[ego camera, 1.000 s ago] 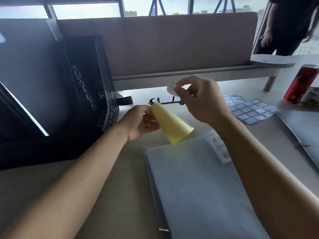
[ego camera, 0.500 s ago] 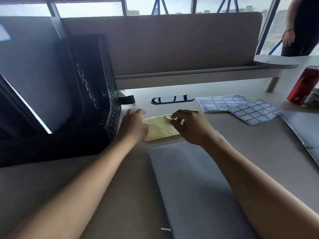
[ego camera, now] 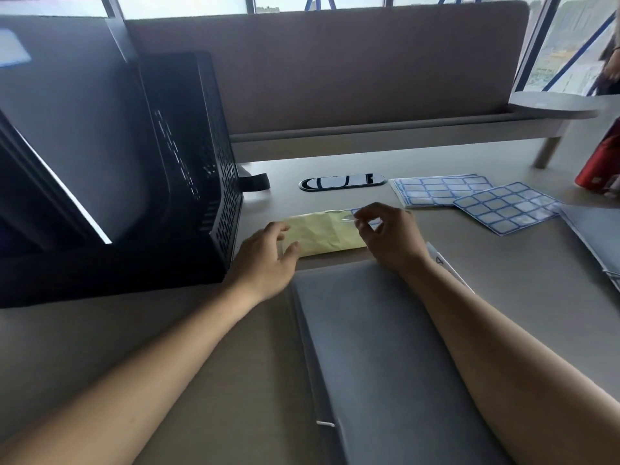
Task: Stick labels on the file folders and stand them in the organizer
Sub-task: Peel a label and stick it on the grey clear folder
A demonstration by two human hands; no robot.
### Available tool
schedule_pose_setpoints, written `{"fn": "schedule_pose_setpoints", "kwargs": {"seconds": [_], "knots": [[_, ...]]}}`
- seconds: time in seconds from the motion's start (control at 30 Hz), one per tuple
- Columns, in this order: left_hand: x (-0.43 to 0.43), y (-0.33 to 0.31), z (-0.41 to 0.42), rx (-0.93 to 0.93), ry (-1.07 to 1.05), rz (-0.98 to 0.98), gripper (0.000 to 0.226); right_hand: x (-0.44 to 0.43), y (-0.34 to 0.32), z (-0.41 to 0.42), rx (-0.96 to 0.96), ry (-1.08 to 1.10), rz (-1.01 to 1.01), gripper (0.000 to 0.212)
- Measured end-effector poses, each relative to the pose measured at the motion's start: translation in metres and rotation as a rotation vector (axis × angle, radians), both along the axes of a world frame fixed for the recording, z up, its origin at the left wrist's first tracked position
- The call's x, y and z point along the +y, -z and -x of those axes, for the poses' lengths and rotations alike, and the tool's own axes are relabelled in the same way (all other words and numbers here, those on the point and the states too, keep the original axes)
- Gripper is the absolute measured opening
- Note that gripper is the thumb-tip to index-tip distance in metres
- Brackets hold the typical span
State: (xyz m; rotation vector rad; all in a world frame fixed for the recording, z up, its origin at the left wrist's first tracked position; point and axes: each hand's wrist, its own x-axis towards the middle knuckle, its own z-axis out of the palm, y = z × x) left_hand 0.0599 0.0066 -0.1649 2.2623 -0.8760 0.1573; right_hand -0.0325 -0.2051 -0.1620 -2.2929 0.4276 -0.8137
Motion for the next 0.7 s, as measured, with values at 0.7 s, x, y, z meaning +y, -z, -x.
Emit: {"fn": "schedule_pose_setpoints", "kwargs": {"seconds": [0.7], "knots": [[0.022, 0.006, 0.032, 0.186, 0.142, 0.578, 0.008, 0.063, -0.030, 0.003, 0.040, -0.329, -0.093, 0.019]]}}
